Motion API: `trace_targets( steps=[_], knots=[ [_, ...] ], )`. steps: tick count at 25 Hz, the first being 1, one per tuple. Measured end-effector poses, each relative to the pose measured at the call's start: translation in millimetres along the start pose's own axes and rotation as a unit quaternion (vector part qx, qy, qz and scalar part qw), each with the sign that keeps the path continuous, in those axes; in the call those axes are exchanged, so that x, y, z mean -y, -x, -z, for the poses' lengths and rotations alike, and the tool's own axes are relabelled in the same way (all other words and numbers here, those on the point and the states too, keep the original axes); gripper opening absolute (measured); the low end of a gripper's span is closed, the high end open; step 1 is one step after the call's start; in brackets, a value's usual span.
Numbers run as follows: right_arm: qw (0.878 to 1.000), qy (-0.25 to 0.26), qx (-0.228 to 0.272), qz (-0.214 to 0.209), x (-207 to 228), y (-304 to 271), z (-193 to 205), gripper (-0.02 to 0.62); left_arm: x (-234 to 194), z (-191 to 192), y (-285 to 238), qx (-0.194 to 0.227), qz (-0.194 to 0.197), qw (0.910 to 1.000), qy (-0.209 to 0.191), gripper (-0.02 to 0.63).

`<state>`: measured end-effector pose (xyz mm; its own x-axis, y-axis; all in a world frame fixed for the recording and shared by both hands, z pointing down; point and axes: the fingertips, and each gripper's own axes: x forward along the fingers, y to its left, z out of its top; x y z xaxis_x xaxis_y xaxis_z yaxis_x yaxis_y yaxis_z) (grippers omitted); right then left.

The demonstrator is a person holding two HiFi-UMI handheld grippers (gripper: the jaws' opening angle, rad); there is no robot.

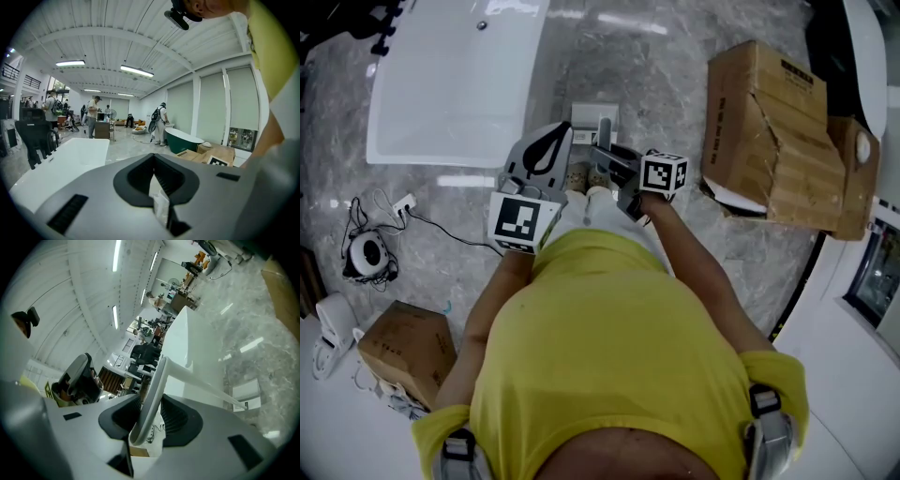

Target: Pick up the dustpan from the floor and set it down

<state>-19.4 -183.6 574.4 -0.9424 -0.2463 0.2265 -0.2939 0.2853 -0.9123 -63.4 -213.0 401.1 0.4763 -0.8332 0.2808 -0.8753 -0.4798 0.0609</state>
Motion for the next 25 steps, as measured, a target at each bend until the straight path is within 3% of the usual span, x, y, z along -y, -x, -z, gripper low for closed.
trace_targets(
  steps=[6, 15, 25],
  knots=[
    [1.000, -0.003, 0.023, -0.019, -29, 7, -23, 0.147, -3, -1, -4, 0.004, 0.007, 1.0000, 0.001, 0.002],
    [0.996, 0.012, 0.059, -0.062, -107, 43, -43, 0.153, 10, -3, -10, 0.011, 0.022, 0.9997, -0.001, 0.002],
    [0.991, 0.036, 0.100, -0.077, -161, 78, -51, 0.153, 20, -6, -6, 0.016, 0.028, 0.9995, -0.004, 0.002]
  ],
)
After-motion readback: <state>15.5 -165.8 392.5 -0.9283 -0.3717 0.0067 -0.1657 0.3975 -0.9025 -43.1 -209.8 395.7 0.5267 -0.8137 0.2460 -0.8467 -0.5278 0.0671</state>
